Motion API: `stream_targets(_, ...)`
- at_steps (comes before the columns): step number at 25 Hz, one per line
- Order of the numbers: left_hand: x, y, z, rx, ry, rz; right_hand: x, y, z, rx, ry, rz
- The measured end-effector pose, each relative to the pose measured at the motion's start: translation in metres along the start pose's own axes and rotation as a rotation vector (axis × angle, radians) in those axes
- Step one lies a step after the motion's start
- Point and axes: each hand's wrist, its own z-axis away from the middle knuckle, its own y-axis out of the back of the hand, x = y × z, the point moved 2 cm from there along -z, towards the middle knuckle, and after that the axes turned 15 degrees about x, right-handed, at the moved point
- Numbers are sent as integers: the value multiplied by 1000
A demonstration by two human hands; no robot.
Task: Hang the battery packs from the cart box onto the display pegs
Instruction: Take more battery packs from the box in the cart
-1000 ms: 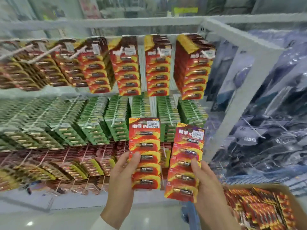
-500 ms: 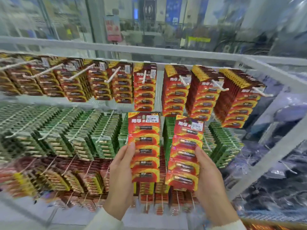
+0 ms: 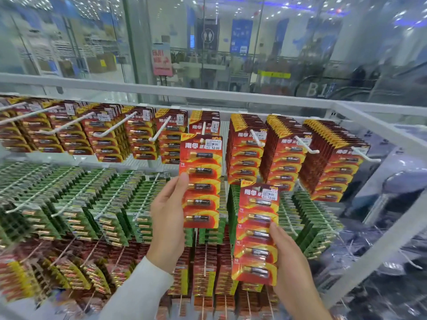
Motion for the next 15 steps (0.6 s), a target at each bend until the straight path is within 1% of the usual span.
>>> stream_targets(3,-3,-6,-3,25,19,1,-7,-1,-3,-9,-9,26)
stream_targets(7,-10,-15,-16,53,2,-21,-20,4,-8,8,33,59)
stream_targets(10,-15,-27,-39,70,-25,-46,-42,14,-12,75,169,62)
stream_targets(12,-17,-36,-56,67,-42,-78,-61,22,-12,111,294,62)
stream_targets(14,-17,-44,-71,62,-65,-85,-77,28,-13,162,356,78)
stream_targets(15,-17,-48,-77,58,-71,-88,-85,29,-11,160,375,70)
